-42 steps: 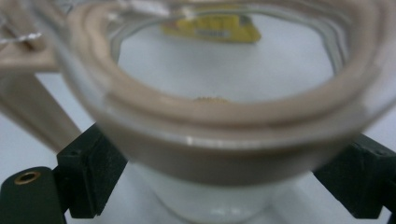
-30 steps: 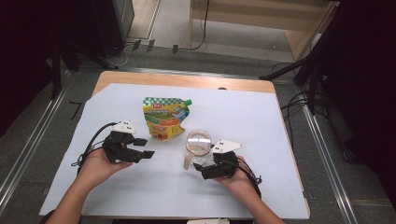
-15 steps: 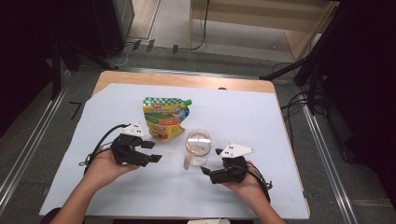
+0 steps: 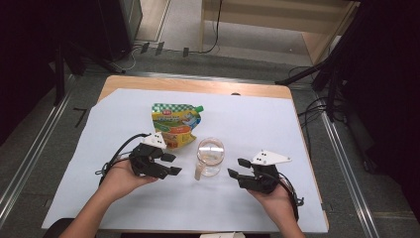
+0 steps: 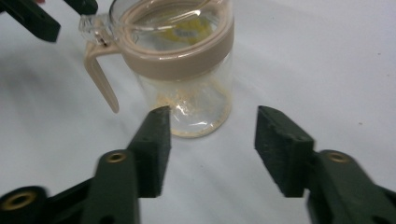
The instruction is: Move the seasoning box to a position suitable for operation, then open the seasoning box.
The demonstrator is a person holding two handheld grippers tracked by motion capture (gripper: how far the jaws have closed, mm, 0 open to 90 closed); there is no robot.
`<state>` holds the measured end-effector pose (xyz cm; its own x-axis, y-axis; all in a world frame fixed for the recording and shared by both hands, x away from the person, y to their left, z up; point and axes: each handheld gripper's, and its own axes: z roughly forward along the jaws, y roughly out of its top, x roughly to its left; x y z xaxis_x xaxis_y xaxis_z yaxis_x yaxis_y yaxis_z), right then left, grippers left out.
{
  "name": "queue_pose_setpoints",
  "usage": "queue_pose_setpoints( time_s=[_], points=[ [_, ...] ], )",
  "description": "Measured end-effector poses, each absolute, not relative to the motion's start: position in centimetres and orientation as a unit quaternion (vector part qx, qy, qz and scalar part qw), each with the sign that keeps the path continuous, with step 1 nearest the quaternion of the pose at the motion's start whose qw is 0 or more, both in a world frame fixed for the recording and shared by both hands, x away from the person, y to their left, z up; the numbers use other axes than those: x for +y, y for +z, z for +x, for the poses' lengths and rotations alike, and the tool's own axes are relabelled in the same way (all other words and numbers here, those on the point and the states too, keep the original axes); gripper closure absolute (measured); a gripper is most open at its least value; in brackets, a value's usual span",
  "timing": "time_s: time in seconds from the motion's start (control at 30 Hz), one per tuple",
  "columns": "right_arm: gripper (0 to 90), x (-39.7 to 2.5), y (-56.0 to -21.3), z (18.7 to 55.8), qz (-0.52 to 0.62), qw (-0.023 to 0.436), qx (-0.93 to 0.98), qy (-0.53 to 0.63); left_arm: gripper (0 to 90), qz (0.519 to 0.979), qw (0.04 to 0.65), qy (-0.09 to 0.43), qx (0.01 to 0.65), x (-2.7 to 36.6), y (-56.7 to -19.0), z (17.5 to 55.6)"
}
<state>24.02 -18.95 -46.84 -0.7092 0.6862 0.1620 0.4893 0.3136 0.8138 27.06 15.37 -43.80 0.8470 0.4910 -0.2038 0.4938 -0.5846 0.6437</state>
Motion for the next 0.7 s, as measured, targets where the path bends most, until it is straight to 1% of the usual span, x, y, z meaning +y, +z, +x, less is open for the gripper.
queue_pose_setpoints(
  time_s=[0.1,0.27,0.43,0.53,0.57,0.6,0.63,0.67,0.7],
  points=[
    [57.3,-19.1,-46.6,23.8,0.383,0.105,0.797,0.455,52.7,0.890,0.366,-0.006,0.272,15.0,-43.8,27.1],
    [61.7,-19.3,-46.2,23.6,0.391,0.109,0.790,0.460,56.7,0.890,0.368,-0.010,0.269,14.3,-43.9,27.1],
    [70.0,-19.3,-46.3,23.9,0.392,0.101,0.789,0.462,61.1,0.892,0.366,-0.008,0.266,13.7,-44.2,27.2],
    [77.3,-19.0,-46.5,23.9,0.386,0.103,0.793,0.459,66.4,0.896,0.359,-0.006,0.260,13.2,-44.4,27.1],
    [79.7,-18.9,-46.6,24.0,0.388,0.105,0.794,0.457,69.4,0.897,0.359,-0.006,0.258,13.0,-44.5,27.1],
    [84.2,-18.8,-46.7,24.0,0.389,0.106,0.794,0.456,71.8,0.897,0.358,-0.005,0.258,12.8,-44.5,27.1],
    [85.3,-18.8,-46.8,24.1,0.391,0.106,0.795,0.451,75.3,0.896,0.360,-0.006,0.259,12.6,-44.6,27.1],
    [89.5,-18.7,-46.8,24.1,0.391,0.108,0.795,0.451,78.8,0.896,0.362,-0.008,0.257,12.5,-44.6,27.2],
    [90.0,-18.7,-46.8,24.1,0.389,0.109,0.796,0.450,81.8,0.895,0.362,-0.009,0.260,12.4,-44.6,27.2]
  ],
)
